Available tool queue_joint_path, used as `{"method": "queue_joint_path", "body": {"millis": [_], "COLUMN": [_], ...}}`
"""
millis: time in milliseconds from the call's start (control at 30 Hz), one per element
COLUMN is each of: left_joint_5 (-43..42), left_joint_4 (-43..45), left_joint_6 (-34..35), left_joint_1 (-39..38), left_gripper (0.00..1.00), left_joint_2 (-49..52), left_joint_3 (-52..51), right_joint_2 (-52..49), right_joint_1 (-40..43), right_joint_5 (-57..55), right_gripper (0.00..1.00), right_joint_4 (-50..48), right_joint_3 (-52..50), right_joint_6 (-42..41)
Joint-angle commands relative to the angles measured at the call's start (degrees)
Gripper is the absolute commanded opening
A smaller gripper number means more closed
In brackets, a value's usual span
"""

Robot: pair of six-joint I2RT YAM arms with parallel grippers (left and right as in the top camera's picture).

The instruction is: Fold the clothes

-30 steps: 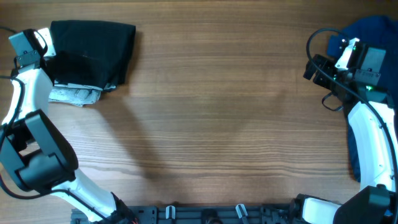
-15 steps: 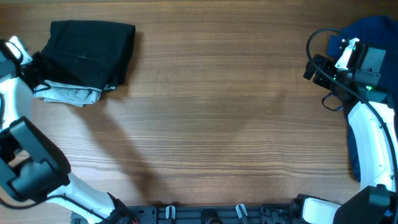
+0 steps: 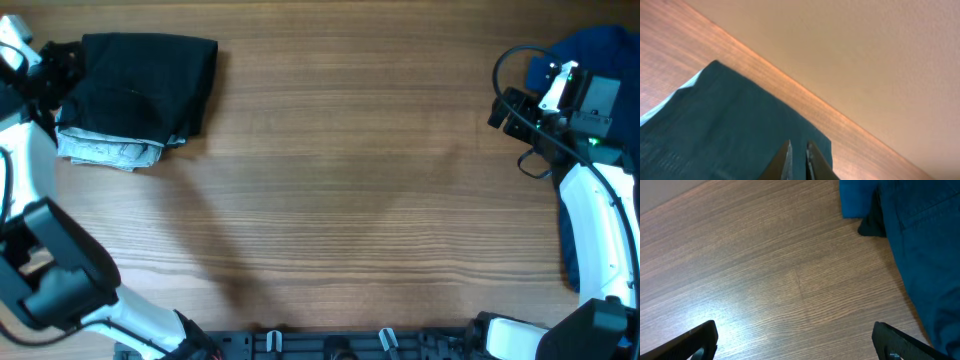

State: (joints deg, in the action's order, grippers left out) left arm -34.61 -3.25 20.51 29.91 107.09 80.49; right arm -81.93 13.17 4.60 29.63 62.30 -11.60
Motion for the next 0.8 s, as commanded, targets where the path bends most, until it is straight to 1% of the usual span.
{"method": "queue_joint_path", "body": {"millis": [0,67,167,367,433,500,567,600,633,700,767], "left_joint_5": [-1.36,0.28,6.58,7.06,6.73,3.93,-3.06,-5.38,-9.05,-10.86,-10.95], "left_joint_4": [4.81,6.56,6.45,4.72,4.44,4.28,7.65,9.49,13.31,16.65,18.64], "left_joint_6": [1.20,1.38,2.49,2.47,2.47,2.49,4.17,5.95,10.54,15.13,17.73], "left_joint_1": [-1.40,-1.53,-1.20,-0.48,-0.50,-0.57,-0.66,-0.76,-1.03,-1.55,-2.56], "left_gripper": [0.15,0.16,0.16,0.16,0.13,0.09,0.06,0.05,0.04,0.04,0.04], "left_joint_2": [6.01,8.59,13.25,21.14,22.82,23.04,21.75,20.98,18.84,15.47,10.97], "left_joint_3": [0.42,0.42,0.42,0.42,0.42,0.44,0.44,0.44,0.44,0.44,0.44], "right_joint_2": [0.66,0.66,0.66,0.66,0.66,0.66,0.66,0.66,0.66,0.66,0.66], "right_joint_1": [0.02,0.02,0.02,0.02,0.02,0.02,0.02,0.02,0.02,0.02,0.02], "right_joint_5": [-0.98,-0.98,-0.98,-0.98,-0.98,-0.98,-0.98,-0.98,-0.98,-0.98,-0.98], "right_gripper": [1.00,1.00,1.00,1.00,1.00,1.00,1.00,1.00,1.00,1.00,1.00], "right_joint_4": [-0.02,0.00,0.00,0.00,0.00,0.00,0.00,-0.04,0.02,-0.02,-0.02], "right_joint_3": [-0.07,-0.07,-0.07,-0.07,-0.07,-0.07,-0.07,-0.07,-0.07,-0.07,-0.07], "right_joint_6": [1.07,1.07,1.07,1.07,1.05,1.05,1.07,1.05,1.05,1.07,1.05]}}
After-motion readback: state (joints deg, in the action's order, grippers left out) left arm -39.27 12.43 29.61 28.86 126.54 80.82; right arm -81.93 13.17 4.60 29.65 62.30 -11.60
